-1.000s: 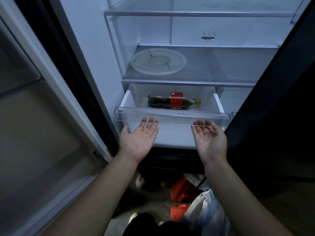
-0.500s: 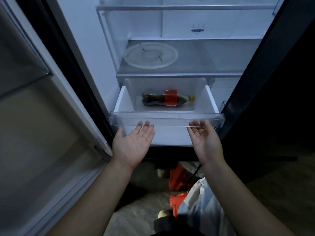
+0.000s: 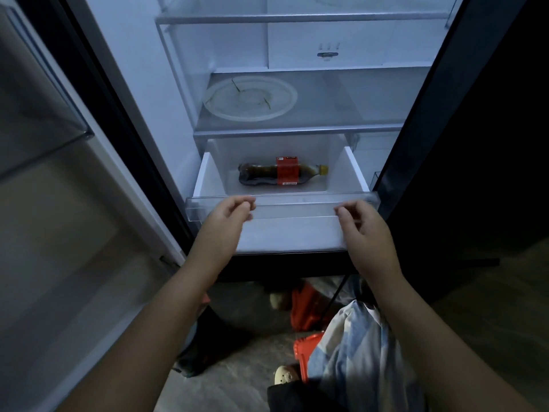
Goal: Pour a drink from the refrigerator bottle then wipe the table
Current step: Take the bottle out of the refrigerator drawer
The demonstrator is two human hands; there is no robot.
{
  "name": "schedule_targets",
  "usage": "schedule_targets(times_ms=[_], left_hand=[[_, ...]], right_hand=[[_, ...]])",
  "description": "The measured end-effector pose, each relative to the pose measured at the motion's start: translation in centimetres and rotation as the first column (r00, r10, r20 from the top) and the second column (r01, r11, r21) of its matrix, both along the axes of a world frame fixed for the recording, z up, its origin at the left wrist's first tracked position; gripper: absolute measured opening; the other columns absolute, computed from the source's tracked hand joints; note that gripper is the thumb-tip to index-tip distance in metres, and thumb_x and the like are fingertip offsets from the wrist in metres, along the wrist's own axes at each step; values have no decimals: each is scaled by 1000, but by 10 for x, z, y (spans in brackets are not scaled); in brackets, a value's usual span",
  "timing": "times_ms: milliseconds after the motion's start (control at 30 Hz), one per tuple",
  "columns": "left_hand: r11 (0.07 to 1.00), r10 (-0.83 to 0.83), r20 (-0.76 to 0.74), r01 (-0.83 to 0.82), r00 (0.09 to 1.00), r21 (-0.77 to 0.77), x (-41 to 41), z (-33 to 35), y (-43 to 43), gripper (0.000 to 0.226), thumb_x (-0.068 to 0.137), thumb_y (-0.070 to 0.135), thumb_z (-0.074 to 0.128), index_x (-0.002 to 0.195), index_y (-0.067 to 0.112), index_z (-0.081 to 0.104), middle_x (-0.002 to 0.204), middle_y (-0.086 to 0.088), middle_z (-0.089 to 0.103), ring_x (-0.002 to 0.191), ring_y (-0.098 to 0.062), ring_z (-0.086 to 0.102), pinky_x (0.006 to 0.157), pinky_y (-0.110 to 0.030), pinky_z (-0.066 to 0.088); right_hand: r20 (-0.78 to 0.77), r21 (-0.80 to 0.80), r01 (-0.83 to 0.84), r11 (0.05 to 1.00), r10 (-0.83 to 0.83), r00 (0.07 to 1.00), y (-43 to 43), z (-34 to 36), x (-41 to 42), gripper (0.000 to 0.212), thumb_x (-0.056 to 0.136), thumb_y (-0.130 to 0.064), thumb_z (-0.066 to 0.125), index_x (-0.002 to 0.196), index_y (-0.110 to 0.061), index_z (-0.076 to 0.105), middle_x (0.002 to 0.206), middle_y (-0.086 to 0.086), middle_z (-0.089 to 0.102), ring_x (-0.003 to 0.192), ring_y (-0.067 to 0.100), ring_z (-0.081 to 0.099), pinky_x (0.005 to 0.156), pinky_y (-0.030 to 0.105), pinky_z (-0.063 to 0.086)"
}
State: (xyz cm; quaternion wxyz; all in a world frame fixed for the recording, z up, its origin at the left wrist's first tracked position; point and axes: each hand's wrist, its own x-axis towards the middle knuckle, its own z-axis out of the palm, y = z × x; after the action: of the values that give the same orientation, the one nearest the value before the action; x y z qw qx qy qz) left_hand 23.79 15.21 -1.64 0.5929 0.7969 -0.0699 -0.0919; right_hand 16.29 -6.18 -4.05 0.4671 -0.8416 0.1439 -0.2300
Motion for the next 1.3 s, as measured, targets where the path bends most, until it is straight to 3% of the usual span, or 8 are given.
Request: schedule_targets(times_ms=[100, 200, 367, 567, 833, 933, 1100, 1300], left_hand=[[842, -227, 409, -33, 884, 538, 11, -2, -2, 38, 98, 32, 42, 133, 21, 49, 135, 5, 49, 125, -9, 41, 102, -24, 30], [671, -398, 416, -49, 818, 739, 22, -5, -9, 51, 99, 38, 36, 145, 15, 33, 150, -2, 35, 140, -18, 24, 115, -34, 16], [629, -431, 382, -31, 817, 776, 46, -6, -22, 53, 100, 41, 30, 147, 17, 30, 152, 0, 31, 143, -18, 17, 116, -37, 12], [569, -415, 339, -50, 844, 821, 82, -12, -21, 50, 100, 42, 29, 143, 17, 38, 147, -1, 39, 141, -18, 23, 114, -34, 16], [594, -327, 413, -155, 850, 789, 84, -25, -23, 48, 91, 40, 31, 124, 20, 59, 122, 4, 61, 118, -16, 50, 93, -32, 36], [607, -304, 437, -182, 847, 774, 82, -25, -23, 49, 89, 41, 32, 120, 19, 62, 117, 4, 64, 112, -16, 54, 90, -32, 38], [613, -285, 447, -197, 848, 765, 81, -24, -23, 53, 88, 44, 29, 118, 18, 63, 114, 4, 65, 109, -17, 56, 90, -32, 38], [628, -281, 442, -185, 852, 756, 80, -23, -21, 52, 87, 44, 29, 117, 18, 64, 112, 5, 64, 107, -16, 56, 90, -30, 37]], right_hand=[[25, -411, -97, 907, 117, 993, -5, 13, 18, 14, 94, -21, 52, 102, -14, 61, 101, -6, 56, 99, 8, 48, 87, 21, 36], [-34, -497, -155, 854, 159, 987, -8, 21, 43, 18, 94, -22, 51, 105, -11, 60, 107, 2, 57, 106, 17, 49, 90, 26, 38], [-242, -560, -260, 786, 145, 959, -15, 16, 72, 29, 98, -32, 42, 110, -11, 58, 113, 4, 55, 108, 24, 48, 89, 39, 41], [-328, -751, -261, 606, 1, 945, -17, 1, 77, 39, 100, -34, 26, 99, -16, 61, 98, 3, 60, 93, 25, 52, 78, 36, 34], [-436, -499, -435, 749, 217, 874, -26, 16, 115, 40, 96, -37, 42, 130, -16, 46, 132, 2, 48, 124, 22, 39, 99, 37, 37], [-478, -489, -506, 710, 267, 837, -28, 19, 158, 52, 92, -39, 51, 137, -16, 38, 139, 5, 41, 129, 24, 36, 103, 37, 35], [-747, -457, -674, 581, 161, 645, -24, -2, 234, 75, 83, -46, 59, 144, -17, 25, 149, 10, 25, 136, 30, 25, 106, 45, 34], [-777, -431, -722, 542, 185, 602, -29, -34, 278, 97, 77, -52, 65, 151, -23, 8, 160, 6, -3, 146, 27, 1, 114, 39, 19]])
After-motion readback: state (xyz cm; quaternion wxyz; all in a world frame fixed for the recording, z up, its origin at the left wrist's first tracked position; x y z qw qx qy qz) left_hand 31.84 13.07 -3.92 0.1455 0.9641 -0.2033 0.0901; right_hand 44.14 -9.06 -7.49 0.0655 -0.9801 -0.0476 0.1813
